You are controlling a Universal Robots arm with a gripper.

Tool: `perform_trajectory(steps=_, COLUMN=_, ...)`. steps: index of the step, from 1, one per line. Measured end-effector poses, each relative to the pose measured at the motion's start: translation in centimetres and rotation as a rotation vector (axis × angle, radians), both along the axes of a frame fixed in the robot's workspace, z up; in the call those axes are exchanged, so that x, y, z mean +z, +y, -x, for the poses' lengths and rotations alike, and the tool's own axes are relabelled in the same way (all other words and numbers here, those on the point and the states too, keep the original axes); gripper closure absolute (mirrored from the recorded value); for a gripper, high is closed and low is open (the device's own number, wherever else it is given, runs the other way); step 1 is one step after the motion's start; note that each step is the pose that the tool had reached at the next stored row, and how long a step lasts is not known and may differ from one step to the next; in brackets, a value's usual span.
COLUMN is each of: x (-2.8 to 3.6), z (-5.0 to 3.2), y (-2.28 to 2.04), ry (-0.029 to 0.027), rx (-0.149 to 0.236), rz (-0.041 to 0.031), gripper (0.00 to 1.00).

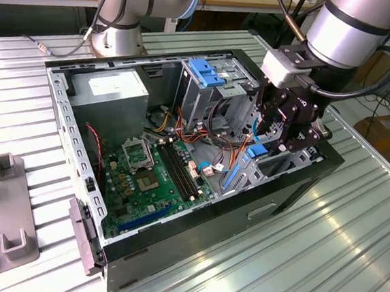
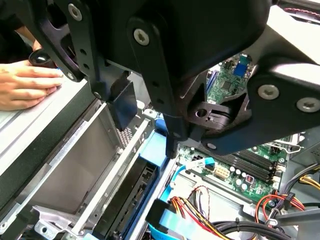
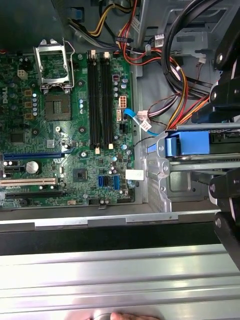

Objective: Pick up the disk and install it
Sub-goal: 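Insert the disk into the insertion slot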

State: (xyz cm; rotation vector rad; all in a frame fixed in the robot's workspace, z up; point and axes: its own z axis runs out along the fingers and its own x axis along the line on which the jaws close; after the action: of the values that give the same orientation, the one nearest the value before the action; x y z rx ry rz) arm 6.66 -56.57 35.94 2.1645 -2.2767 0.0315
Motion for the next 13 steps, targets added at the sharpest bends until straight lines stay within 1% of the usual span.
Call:
perform_trajectory(steps=2, x=0.0, z=0.0, y=0.0, ry=0.0, rx=0.0, rz=0.0001, gripper=0.51)
perform_trajectory(steps=5, x=0.0, z=0.0, y=0.0, ry=0.0, rx=0.0, rz=0.0001, gripper=0.7)
perform_trajectory(steps=6, x=-0.01, z=-0.01, y=0.0, ry=0.0, rx=0.0, rz=0.0, gripper=0.82)
perform_trajectory(steps=7, x=-0.01, z=-0.01, y=0.0, ry=0.0, rx=0.0, rz=0.0, gripper=0.88)
perform_trajectory(steps=13, x=-0.01, z=-0.02, y=0.0, ry=0.0, rx=0.0, rz=0.0, gripper=0.9)
